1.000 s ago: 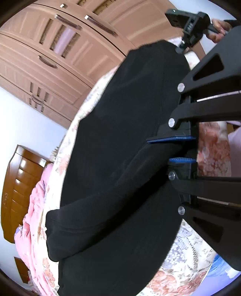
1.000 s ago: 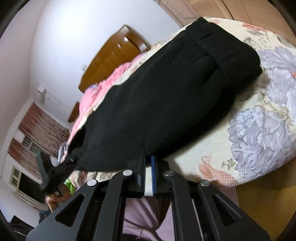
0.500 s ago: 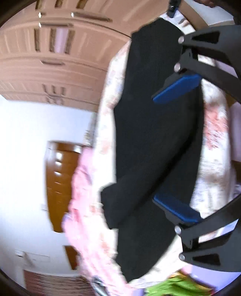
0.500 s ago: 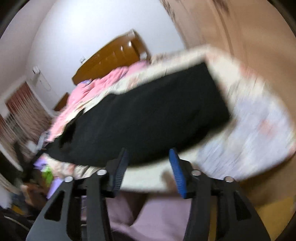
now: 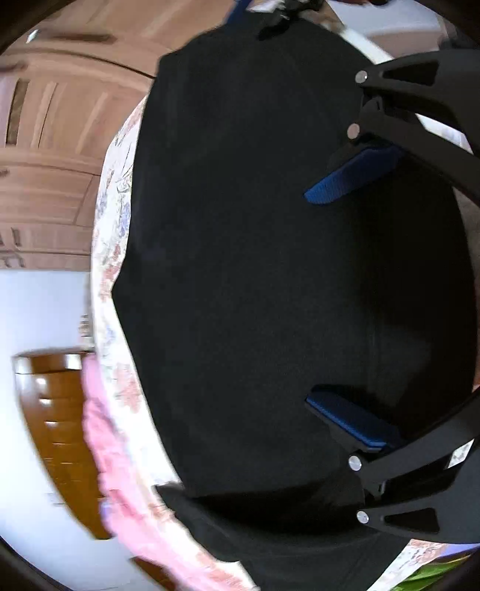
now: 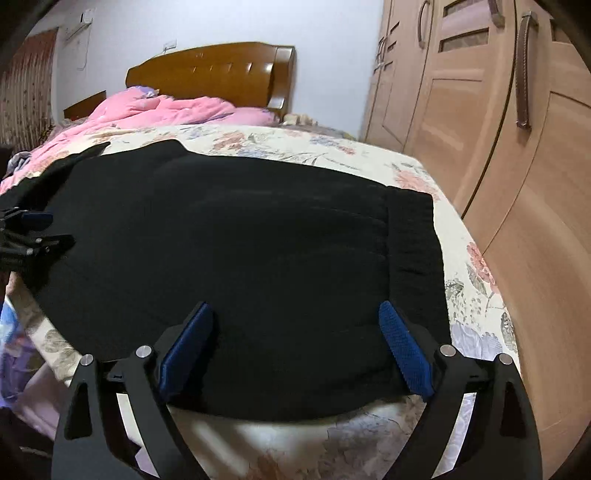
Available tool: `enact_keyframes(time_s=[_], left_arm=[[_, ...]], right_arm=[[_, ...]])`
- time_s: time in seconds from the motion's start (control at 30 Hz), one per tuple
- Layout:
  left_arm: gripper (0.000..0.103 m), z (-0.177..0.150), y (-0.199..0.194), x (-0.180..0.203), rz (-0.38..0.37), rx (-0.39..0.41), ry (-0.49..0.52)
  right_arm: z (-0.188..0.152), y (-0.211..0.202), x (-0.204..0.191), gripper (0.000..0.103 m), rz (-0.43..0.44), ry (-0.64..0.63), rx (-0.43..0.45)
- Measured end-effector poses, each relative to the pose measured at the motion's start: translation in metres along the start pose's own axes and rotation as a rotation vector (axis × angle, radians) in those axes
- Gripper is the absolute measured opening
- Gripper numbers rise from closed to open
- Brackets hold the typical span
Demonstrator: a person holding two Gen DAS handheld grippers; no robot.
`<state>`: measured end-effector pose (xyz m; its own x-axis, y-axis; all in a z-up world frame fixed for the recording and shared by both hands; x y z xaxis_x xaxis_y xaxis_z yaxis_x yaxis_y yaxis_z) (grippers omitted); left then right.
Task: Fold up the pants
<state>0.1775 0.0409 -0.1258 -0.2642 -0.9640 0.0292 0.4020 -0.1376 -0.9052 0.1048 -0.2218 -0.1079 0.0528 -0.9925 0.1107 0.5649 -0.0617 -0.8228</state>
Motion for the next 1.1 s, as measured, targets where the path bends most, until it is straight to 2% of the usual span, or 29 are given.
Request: enact_keyframes(time_s=[0.03, 0.07, 0.13, 0.17, 0.23, 0.3, 0.37, 0.43, 0.47, 0.53, 0.57, 0.67, 0.77, 0.83, 0.87, 0.9, 0.93, 0.97, 1.0, 1.03, 1.07, 1.1], left_arm=[[0.101, 0.011, -0.008, 0.000, -0.025, 0.014, -0.007], [0.101, 0.027, -0.019, 0.001, -0.022, 0.051, 0.001], [0.101, 0.059, -0.033, 0.012, 0.010, 0.098, 0.047], [0.101, 0.082, -0.037, 0.028, -0.003, 0.119, 0.100], [0.101, 0.114, -0.023, 0.051, -0.048, 0.092, 0.169], [0.101, 0.139, 0.008, 0.059, -0.044, 0.032, 0.178], [0.101, 0.156, 0.036, 0.055, 0.009, 0.008, 0.163], [0.101, 0.161, 0.061, 0.045, 0.010, -0.034, 0.134], [0.102, 0.159, 0.069, 0.039, -0.002, -0.045, 0.123], [0.102, 0.152, 0.075, 0.030, -0.056, -0.038, 0.106], [0.102, 0.153, 0.074, 0.028, -0.067, -0.032, 0.100], [0.102, 0.149, 0.074, 0.032, -0.036, -0.035, 0.114], [0.101, 0.149, 0.064, 0.031, -0.023, -0.025, 0.107], [0.101, 0.154, 0.033, 0.013, 0.014, 0.051, 0.101], [0.101, 0.156, 0.020, -0.001, 0.037, 0.074, 0.085], [0.101, 0.159, 0.008, -0.027, 0.072, 0.080, 0.052], [0.101, 0.162, 0.003, -0.050, 0.103, 0.074, 0.023], [0.101, 0.165, 0.001, -0.078, 0.141, 0.062, -0.018], [0.101, 0.167, 0.003, -0.119, 0.198, 0.024, -0.094], [0.100, 0.166, 0.008, -0.154, 0.222, -0.024, -0.169], [0.093, 0.163, 0.014, -0.177, 0.220, -0.058, -0.222], [0.081, 0.159, 0.023, -0.204, 0.213, -0.112, -0.283]], right_arm=[[0.006, -0.004, 0.003, 0.087, 0.027, 0.007, -0.021], [0.018, -0.012, 0.008, 0.088, 0.041, 0.023, -0.006], [0.046, -0.029, 0.018, 0.088, 0.030, 0.045, 0.065], [0.064, -0.035, 0.019, 0.088, 0.018, 0.041, 0.090], [0.088, -0.032, 0.016, 0.088, 0.009, 0.003, 0.097], [0.108, -0.002, 0.016, 0.088, -0.037, -0.055, 0.037], [0.112, 0.033, 0.023, 0.088, -0.077, -0.047, -0.061], [0.099, 0.068, 0.040, 0.088, -0.055, -0.012, -0.170], [0.094, 0.073, 0.042, 0.088, -0.027, 0.001, -0.183], [0.098, 0.064, 0.050, 0.088, 0.030, 0.039, -0.147], [0.096, 0.065, 0.058, 0.088, 0.006, 0.047, -0.156], [0.092, 0.068, 0.062, 0.089, 0.066, 0.084, -0.164], [0.092, 0.066, 0.058, 0.088, 0.019, 0.061, -0.177], [0.092, 0.059, 0.050, 0.088, -0.030, 0.050, -0.181], [0.096, 0.053, 0.048, 0.088, -0.084, 0.050, -0.168], [0.099, 0.044, 0.046, 0.088, -0.127, 0.052, -0.144], [0.105, 0.036, 0.041, 0.088, -0.123, 0.049, -0.108], [0.112, 0.023, 0.030, 0.088, -0.077, 0.041, -0.061], [0.119, 0.014, 0.018, 0.088, -0.040, 0.034, -0.029], [0.124, 0.008, 0.006, 0.088, -0.016, 0.021, -0.008], [0.130, 0.004, -0.012, 0.088, 0.010, -0.011, 0.001], [0.136, 0.003, -0.032, 0.088, 0.039, -0.049, 0.009]])
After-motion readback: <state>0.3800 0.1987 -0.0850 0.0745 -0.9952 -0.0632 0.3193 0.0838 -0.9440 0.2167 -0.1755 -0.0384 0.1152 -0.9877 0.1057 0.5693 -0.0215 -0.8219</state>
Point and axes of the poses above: each gripper's, at about its wrist camera, not at the fingertips, and y roughly the way its jaws point, x to its right, z to its top, the point moved 9 cm from there along y, roughly the way its jaws point, and after that the axes turned 14 degrees about -x, right-handed, at the moved point
